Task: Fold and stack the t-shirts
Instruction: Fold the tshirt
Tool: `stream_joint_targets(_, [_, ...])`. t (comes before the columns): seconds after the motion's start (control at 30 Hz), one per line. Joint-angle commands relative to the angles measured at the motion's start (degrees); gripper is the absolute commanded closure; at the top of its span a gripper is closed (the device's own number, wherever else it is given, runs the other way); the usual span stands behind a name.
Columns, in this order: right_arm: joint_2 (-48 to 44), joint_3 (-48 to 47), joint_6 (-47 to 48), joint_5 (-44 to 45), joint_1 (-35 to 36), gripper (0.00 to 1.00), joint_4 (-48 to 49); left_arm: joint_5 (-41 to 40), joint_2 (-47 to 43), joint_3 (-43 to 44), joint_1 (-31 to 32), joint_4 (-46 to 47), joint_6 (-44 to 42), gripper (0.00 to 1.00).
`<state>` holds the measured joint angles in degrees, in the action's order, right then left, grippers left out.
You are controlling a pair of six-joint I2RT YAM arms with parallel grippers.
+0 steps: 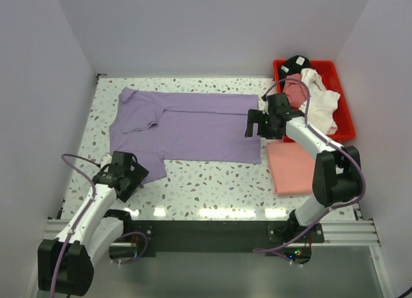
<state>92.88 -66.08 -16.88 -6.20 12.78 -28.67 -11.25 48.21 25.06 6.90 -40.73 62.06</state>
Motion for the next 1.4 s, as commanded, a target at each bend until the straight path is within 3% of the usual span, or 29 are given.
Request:
stream_joint_targets(0.0, [-2.79, 0.43, 0.54, -0.75, 0.06, 0.01, 1.59, 0.25, 0.22, -3.26, 0.22, 3.63, 3.94, 0.00])
stream_joint_targets(0.23, [-2.71, 1.13, 0.80, -0.92, 0.06, 0.01, 2.39, -4.66, 2.33, -3.26, 0.22, 8.56, 6.32, 0.05])
stream_joint_targets(0.4, [-3.14, 2.36, 0.71, -0.31, 0.06, 0.01, 2.39, -6.95, 8.92, -2.03, 0.31, 11.02, 7.11, 0.15])
stream_joint_targets(0.5, [-4.11, 3.85, 0.45, 0.13, 0.14, 0.01, 2.47, -7.12, 10.77, -1.59, 0.22, 11.90, 7.11, 0.26])
stream_joint_targets(0.73, [-6.48, 7.37, -1.22, 6.01, 5.31, 0.01, 2.65, -7.04, 8.93, -2.29, 0.22, 11.73, 6.84, 0.70])
stream_joint_targets(0.83, [-7.36, 8.42, -1.31, 9.18, 8.31, 0.01, 2.56, -6.95, 7.78, -2.65, 0.31, 10.94, 6.67, 0.84])
stream_joint_targets(1.0, [-7.98, 10.80, 0.00, 9.80, 9.98, 0.05, 1.33, -8.09, 5.85, -2.03, 0.22, 9.18, 6.23, 0.99])
stream_joint_targets(1.23, [-6.49, 12.47, 3.08, 11.99, 11.48, 0.14, -1.48, -8.71, 4.62, -0.45, 0.14, 8.74, 5.35, 1.00])
stream_joint_targets(1.37, [-4.82, 12.12, 4.05, 11.12, 11.75, 0.25, -1.13, -9.23, 4.97, 0.25, 0.14, 8.13, 5.44, 1.00])
